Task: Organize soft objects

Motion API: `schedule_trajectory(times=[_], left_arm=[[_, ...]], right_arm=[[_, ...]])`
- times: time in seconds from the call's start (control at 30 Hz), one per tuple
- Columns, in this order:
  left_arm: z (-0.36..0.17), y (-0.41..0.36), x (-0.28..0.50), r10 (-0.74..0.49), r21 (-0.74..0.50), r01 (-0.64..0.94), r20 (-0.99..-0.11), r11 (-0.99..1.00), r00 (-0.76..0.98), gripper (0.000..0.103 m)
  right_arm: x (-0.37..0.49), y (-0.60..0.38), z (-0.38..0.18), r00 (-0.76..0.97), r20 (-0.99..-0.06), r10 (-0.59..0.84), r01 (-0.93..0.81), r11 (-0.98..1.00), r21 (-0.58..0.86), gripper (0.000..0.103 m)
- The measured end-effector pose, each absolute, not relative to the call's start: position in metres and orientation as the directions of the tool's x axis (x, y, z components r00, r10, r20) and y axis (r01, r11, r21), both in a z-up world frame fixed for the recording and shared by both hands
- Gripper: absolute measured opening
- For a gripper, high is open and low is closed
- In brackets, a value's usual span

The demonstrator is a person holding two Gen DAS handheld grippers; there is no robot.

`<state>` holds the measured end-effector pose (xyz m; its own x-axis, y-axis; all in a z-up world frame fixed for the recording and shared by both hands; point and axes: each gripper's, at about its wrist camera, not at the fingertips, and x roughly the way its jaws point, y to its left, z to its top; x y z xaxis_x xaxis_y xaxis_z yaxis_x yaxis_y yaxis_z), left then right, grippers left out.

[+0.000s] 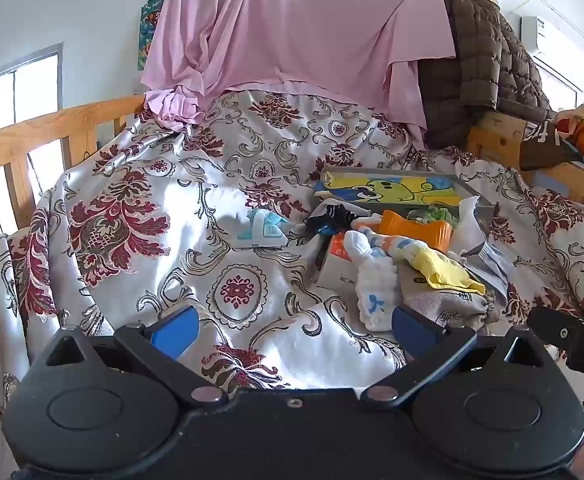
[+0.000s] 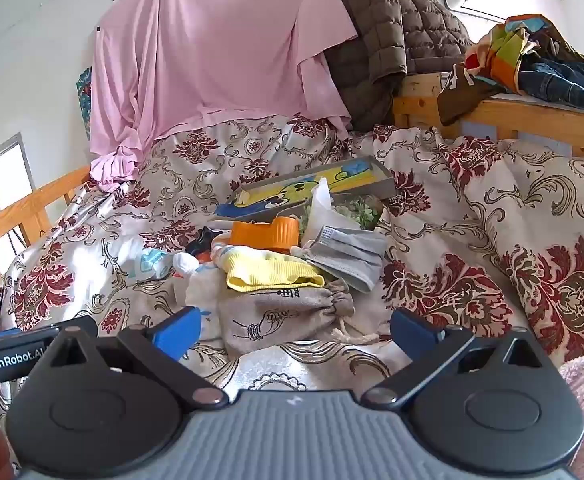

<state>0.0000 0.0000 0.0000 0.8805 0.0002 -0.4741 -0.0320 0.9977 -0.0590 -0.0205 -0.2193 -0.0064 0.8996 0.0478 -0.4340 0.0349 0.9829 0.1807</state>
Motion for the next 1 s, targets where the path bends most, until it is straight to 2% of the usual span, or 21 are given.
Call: schedule_trajectory(times=[1.0], left_arm=[[0.0000, -0.0002, 0.0000, 0.000, -0.057, -0.031, -0.473, 0.998, 0.881, 0.102]], right_arm=[[-0.0210, -0.2189, -0.0068, 0.901, -0.431, 0.048, 0.035, 0.983, 0.182, 0.103]])
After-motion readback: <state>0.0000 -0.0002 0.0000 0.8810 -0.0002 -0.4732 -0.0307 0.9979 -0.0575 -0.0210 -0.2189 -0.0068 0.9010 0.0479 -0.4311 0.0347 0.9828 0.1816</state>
